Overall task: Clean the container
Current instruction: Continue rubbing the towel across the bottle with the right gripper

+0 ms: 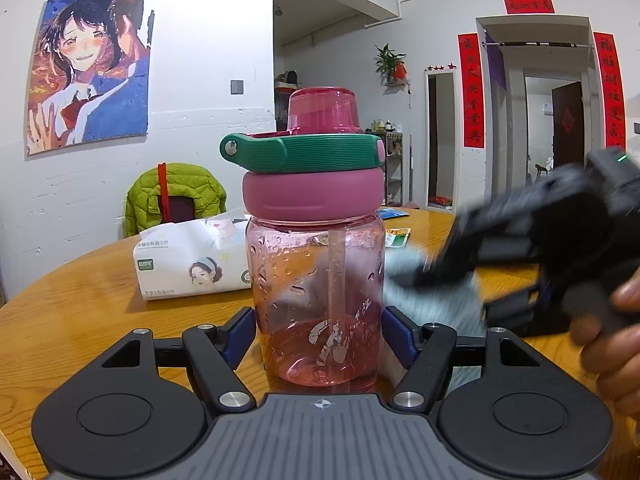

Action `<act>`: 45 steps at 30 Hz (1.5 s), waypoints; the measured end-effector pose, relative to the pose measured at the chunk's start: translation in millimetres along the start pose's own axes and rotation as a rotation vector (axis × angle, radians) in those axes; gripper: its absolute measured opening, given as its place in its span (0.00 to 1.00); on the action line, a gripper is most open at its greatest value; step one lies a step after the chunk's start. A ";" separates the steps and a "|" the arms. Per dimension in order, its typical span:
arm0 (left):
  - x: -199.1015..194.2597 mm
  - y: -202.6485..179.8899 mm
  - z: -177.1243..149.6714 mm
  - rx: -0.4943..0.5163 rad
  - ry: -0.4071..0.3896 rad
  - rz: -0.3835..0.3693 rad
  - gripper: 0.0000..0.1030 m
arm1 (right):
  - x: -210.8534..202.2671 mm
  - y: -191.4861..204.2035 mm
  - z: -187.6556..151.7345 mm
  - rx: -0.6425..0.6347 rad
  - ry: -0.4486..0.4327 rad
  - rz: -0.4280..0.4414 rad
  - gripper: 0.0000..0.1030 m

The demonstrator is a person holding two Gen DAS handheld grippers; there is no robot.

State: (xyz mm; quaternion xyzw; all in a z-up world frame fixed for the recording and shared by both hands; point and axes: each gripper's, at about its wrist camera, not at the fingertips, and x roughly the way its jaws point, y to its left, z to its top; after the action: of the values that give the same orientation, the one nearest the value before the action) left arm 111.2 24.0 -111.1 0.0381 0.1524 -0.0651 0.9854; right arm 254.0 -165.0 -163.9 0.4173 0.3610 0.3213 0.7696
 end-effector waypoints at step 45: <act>-6.5 -8.7 0.9 0.029 -0.018 -0.047 0.67 | -37.5 1.1 2.4 0.070 -0.209 0.368 0.30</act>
State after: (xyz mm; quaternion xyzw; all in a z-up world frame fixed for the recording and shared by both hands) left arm 104.1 16.0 -108.7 0.0484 0.1434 -0.0910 0.9843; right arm 235.8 -195.4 -151.2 0.5336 0.2078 0.3984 0.7165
